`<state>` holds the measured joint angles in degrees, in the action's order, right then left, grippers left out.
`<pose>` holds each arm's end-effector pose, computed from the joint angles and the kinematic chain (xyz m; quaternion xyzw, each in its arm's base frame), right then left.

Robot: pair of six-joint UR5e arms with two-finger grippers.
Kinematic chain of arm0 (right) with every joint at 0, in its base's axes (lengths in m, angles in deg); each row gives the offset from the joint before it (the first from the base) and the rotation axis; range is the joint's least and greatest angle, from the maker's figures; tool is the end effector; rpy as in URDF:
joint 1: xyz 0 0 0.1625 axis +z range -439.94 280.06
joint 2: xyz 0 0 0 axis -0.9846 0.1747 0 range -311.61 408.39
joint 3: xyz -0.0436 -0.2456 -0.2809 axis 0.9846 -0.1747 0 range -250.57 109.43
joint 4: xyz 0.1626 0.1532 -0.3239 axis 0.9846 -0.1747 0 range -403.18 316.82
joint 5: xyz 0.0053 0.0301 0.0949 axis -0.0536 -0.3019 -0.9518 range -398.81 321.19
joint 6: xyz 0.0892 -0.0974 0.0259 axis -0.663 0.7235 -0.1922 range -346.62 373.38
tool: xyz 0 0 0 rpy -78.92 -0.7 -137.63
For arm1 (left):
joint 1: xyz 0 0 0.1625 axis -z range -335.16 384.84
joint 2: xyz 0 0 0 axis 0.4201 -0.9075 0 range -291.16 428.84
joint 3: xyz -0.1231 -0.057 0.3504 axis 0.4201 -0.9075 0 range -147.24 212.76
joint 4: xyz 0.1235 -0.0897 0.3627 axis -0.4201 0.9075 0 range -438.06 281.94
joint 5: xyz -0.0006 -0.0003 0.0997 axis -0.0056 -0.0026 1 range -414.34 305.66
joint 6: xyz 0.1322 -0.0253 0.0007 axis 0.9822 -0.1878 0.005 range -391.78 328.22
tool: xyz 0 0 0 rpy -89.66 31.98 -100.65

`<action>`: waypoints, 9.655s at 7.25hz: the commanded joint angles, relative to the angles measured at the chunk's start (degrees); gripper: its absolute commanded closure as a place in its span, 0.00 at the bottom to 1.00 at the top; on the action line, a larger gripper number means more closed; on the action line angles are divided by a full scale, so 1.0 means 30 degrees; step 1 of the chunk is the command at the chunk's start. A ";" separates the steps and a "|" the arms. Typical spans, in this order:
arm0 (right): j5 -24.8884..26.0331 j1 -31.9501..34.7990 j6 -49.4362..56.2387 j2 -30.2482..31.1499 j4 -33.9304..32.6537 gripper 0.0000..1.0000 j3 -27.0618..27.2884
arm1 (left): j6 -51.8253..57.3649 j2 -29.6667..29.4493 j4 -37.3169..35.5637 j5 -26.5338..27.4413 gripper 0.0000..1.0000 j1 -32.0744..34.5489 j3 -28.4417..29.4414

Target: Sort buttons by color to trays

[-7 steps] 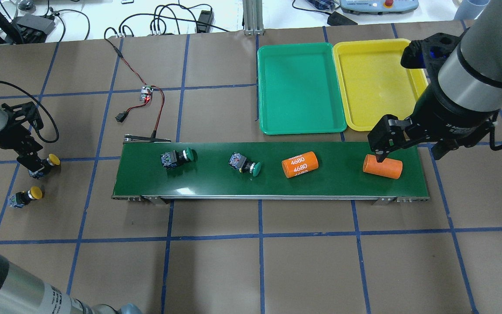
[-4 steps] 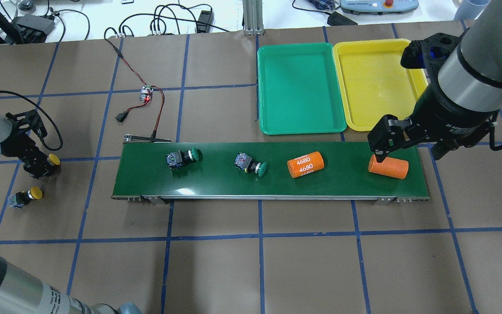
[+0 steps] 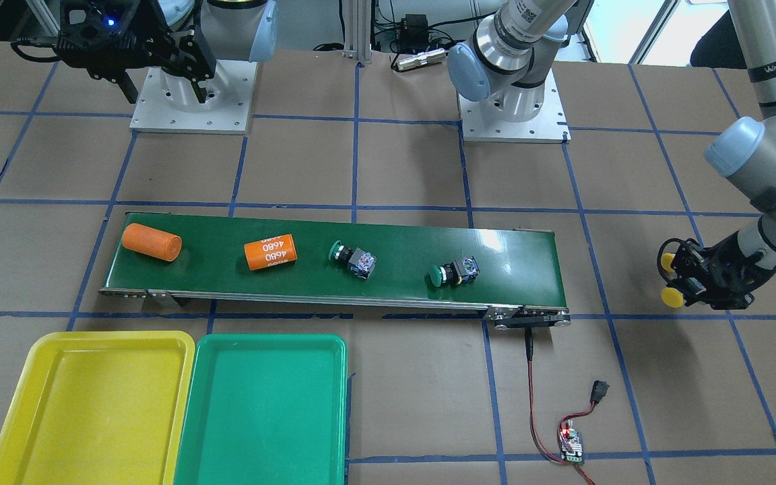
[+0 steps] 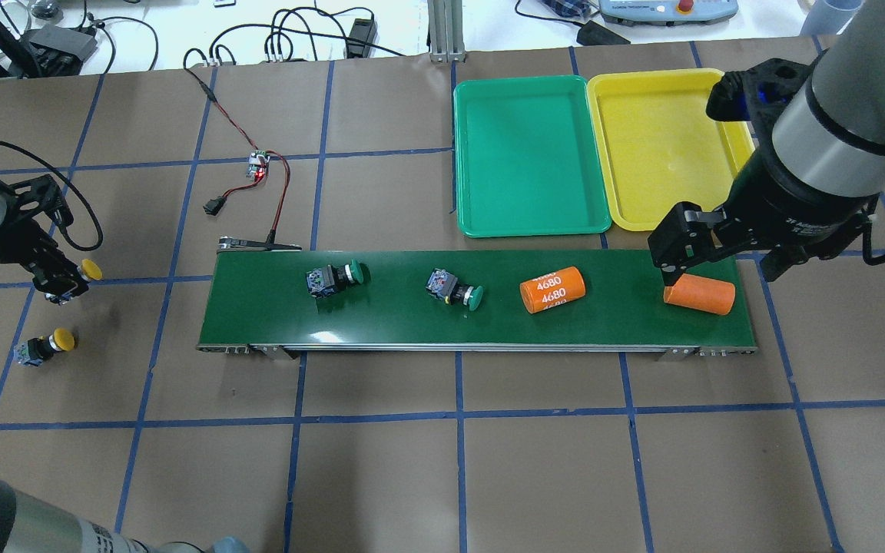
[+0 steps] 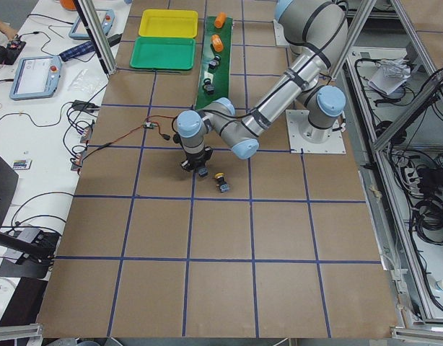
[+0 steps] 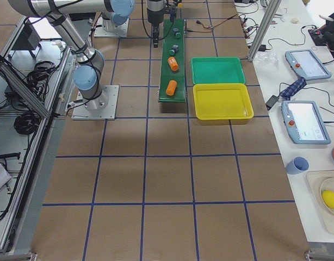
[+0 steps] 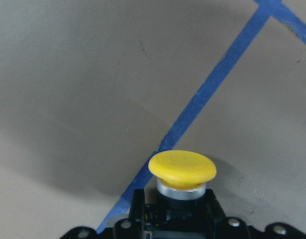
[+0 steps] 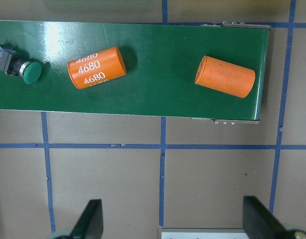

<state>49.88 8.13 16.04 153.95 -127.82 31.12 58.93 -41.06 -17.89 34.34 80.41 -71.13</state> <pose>0.1239 -0.3692 0.4123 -0.0062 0.9998 0.0126 0.0120 0.1848 -0.5109 0.1689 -0.4709 -0.8814 -0.0056 0.0359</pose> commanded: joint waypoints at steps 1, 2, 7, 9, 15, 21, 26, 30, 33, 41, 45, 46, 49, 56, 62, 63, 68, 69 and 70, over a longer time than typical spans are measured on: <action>-0.0029 0.0000 -0.0008 0.0026 0.0000 0.00 0.0000 | 0.0233 0.2493 0.1682 -0.0703 1.00 0.4009 -0.0145; 0.0057 0.0000 0.0021 -0.0031 0.0029 0.00 0.0029 | -0.0173 0.3199 0.1712 -0.0761 1.00 0.5658 -0.0929; 0.0144 0.0000 -0.0356 -0.0119 -0.0147 0.00 0.0205 | -0.4213 0.3881 -0.2116 -0.0557 0.80 0.9799 -0.4245; 0.0176 0.0000 -0.1201 -0.0178 -0.0350 0.00 0.0205 | -0.4222 0.4024 -0.2535 -0.0528 0.00 0.9835 -0.4248; -0.0030 0.0117 -1.7776 -0.2989 -0.2694 0.00 0.0380 | 0.2504 0.2451 -0.1068 -0.0529 0.00 -0.1345 -0.2197; -0.0089 0.3653 -2.4395 -0.6530 -0.8163 0.00 0.1172 | 0.6533 -0.0629 -0.2682 0.0264 0.00 -0.4605 -0.2489; -0.0118 0.3897 -2.7488 -0.8847 -0.9579 0.00 0.1201 | 0.6620 -0.0484 -0.2623 -0.0382 1.00 -0.4667 -0.3398; -0.0089 0.3751 -2.8513 -0.9670 -1.1037 0.00 0.2572 | 0.4137 0.2813 -0.1284 -0.0381 1.00 -0.0039 -0.2695; -0.0059 0.3691 -2.8660 -0.9671 -1.1630 0.00 0.3193 | -0.0421 0.5368 -0.0222 -0.0643 1.00 0.6358 -0.3191; -0.0031 0.2782 -2.7635 -0.9378 -1.2246 1.00 0.1797 | -0.5315 0.4898 -0.2299 -0.1815 0.00 0.9129 -0.4279; -0.0088 0.3045 -2.7370 -1.2122 -1.4285 1.00 -0.1109 | -1.9448 0.6278 0.4555 -0.0916 0.00 1.2405 0.1099; -0.0060 0.3105 -2.7517 -1.3147 -1.5399 1.00 -0.1374 | -2.2964 0.6688 0.6730 -0.0879 0.00 1.2616 0.2216; 0.0086 0.3457 -2.7373 -1.4767 -1.7313 0.87 -0.1816 | -2.6778 0.7189 0.9973 0.1678 0.00 1.2618 0.3458; -0.0001 0.4333 -2.7459 -1.0710 -1.3989 0.00 0.0373 | -2.8185 0.7396 0.9711 0.1700 0.00 1.2735 0.3426; -0.0118 0.4365 -2.9012 -0.9255 -1.0341 0.00 0.2228 | -2.8185 0.7600 0.9710 0.1699 0.00 1.2764 0.3313; -0.0147 0.4365 -2.9041 -0.9638 -1.0371 0.00 0.2169 | -2.8185 0.7571 0.9710 0.1699 0.00 1.2735 0.3427; -0.0031 0.4365 -2.9159 -0.9846 -1.1892 0.00 0.2342 | -2.8155 0.7482 0.9711 0.1875 0.00 1.2676 0.3516; -0.0030 0.4365 -2.9101 -0.9933 -1.1807 0.00 0.2344 | -2.8155 0.7541 0.9710 0.1846 0.00 1.2676 0.3516; -0.0030 0.4336 -2.9129 -1.0340 -1.1777 0.00 0.2402 | -2.8155 0.7484 0.9710 0.1846 0.00 1.2676 0.3516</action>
<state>49.76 21.21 -71.33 124.03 -163.15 38.10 -25.54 -18.57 11.25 39.88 118.43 -60.58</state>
